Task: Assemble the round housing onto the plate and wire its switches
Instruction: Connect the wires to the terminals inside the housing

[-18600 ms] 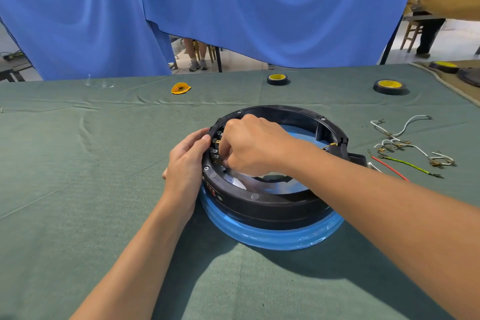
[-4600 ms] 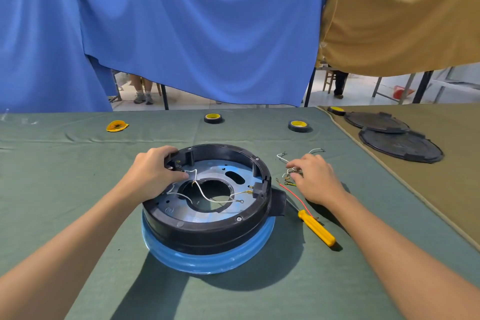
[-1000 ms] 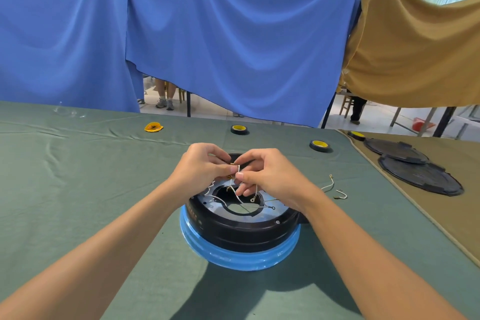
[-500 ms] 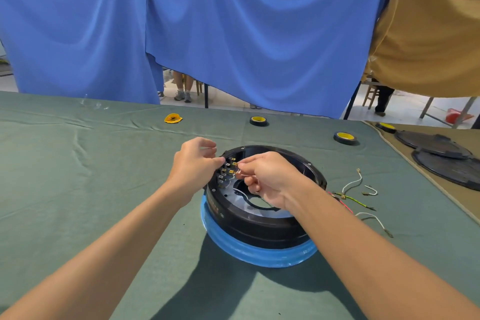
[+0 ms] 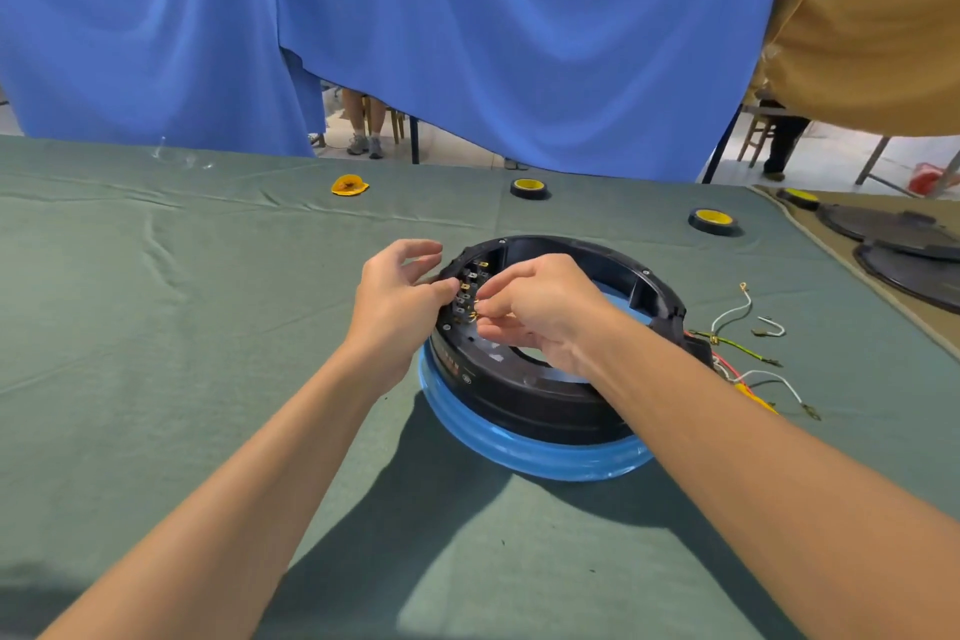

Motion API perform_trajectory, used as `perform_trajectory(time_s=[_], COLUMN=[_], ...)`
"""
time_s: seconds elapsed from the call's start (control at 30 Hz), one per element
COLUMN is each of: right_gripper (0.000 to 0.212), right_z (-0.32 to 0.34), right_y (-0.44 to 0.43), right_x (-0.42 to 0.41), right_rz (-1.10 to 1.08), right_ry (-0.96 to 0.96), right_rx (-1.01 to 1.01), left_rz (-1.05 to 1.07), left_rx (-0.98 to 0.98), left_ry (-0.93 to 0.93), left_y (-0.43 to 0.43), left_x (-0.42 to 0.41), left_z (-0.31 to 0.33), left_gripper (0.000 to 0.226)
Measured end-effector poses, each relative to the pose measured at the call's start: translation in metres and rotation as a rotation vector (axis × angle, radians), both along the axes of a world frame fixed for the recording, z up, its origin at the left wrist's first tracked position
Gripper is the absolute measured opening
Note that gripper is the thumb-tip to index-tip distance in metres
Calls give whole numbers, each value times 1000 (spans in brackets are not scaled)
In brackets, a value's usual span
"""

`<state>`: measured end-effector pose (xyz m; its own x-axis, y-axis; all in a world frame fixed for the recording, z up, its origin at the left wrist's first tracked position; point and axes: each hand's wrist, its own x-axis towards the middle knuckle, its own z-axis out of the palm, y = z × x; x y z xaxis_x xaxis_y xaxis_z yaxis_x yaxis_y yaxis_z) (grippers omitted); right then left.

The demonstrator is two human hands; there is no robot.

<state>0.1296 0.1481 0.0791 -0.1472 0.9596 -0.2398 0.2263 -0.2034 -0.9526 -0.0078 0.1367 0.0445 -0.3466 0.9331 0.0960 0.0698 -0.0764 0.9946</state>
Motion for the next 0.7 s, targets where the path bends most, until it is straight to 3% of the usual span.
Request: perform_trajectory(time_s=[0.7], right_gripper=[13], right_z=[-4], right_y=[0], right_x=[-16], right_rz=[-173], right_ry=[51], right_rx=[-81], left_rz=[23], left_rx=[-68], left_ry=[-119], left_y=[4], left_x=[2], left_z=[3], left_gripper=[42])
